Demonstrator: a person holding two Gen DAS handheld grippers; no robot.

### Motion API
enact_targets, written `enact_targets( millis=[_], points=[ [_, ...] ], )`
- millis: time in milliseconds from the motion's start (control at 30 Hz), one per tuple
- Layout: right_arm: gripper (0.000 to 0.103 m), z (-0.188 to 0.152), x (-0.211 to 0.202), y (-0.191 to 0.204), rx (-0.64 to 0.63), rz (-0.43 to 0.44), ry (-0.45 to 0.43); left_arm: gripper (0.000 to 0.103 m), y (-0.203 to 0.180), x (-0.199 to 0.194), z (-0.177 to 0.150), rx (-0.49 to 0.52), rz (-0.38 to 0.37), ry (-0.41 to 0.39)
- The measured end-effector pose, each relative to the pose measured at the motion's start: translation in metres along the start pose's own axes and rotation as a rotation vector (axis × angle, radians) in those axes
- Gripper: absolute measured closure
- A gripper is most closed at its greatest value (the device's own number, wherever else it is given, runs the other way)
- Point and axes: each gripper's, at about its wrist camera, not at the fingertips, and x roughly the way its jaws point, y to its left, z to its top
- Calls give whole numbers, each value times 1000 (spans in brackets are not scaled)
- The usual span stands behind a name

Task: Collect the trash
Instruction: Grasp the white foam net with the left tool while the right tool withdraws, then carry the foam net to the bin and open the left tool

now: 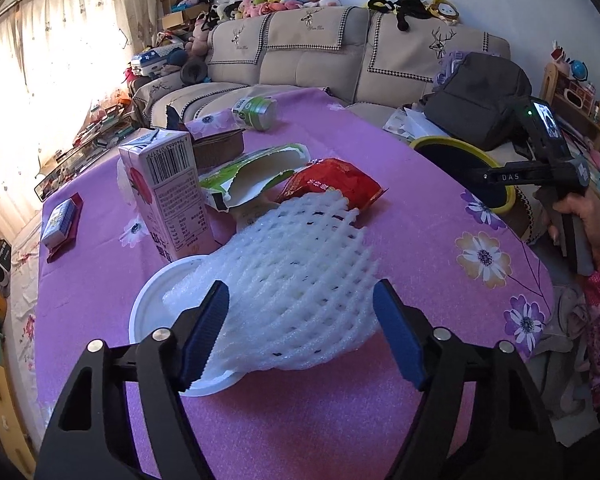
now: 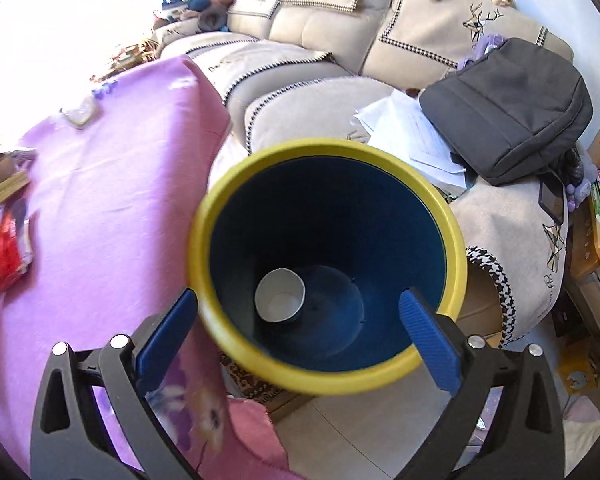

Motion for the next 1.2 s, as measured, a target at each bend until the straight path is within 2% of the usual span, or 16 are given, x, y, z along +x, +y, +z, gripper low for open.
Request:
enact_targets(
  millis=[133,200,300,567,767,967,1133,1200],
  points=[
    [7,-4,-4,4,-6,18,-6,49,4,-7,2,-12,-26,-10],
    [7,-6,-7,6,-10,18,-9,62,4,-13,4,-8,-32,-19],
    [7,-9,-11,9,-15,13,-16,76,7,-22,6,-9,-38,-35],
    [7,-20,-33,7,-11,34,-52,78,7,-59,15,-7,-24,-68],
    [7,-34,-54,-10,28,10,-88,78,-25,-72,33,46,-109,-98],
    [7,-50,-72,-40,84,-72,-121,78,-87,-39,75,131,-219,-116],
    [7,-64,-77,-70,146,-83,-117,78,-149,14,128,174,-314,-107],
    [7,-71,-75,-79,163,-81,-108,78,-173,41,148,186,-349,-79]
  ],
)
